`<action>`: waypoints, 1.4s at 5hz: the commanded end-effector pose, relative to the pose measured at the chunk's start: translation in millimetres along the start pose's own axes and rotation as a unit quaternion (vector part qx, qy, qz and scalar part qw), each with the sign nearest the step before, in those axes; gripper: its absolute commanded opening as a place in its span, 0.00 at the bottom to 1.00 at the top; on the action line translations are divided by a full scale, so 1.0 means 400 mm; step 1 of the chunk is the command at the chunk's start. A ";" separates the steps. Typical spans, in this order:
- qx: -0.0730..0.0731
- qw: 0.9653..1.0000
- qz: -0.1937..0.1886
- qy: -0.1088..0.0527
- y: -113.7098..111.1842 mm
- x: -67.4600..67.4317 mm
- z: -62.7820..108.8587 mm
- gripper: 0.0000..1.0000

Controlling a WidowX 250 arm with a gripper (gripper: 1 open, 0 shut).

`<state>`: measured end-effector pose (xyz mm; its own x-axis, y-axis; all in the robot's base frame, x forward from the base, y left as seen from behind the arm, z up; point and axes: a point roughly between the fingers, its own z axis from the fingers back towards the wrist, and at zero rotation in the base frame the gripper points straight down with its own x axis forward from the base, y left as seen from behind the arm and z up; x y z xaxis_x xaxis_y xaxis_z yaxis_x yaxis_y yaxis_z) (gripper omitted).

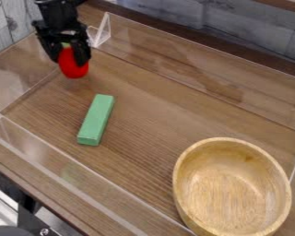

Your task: Move the red fruit to the left

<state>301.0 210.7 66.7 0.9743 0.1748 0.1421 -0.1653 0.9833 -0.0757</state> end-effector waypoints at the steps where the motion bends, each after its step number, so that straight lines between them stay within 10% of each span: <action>1: 0.014 1.000 0.005 -0.027 0.023 0.016 0.041 0.00; 2: 0.012 1.000 0.006 -0.022 0.021 0.015 0.025 0.00; 3: 0.011 1.000 0.008 -0.018 0.017 0.014 0.015 1.00; 7: -0.005 0.999 0.033 -0.014 0.018 0.015 0.048 1.00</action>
<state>299.6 210.0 64.3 0.9671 0.2325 0.1029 -0.2193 0.9676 -0.1251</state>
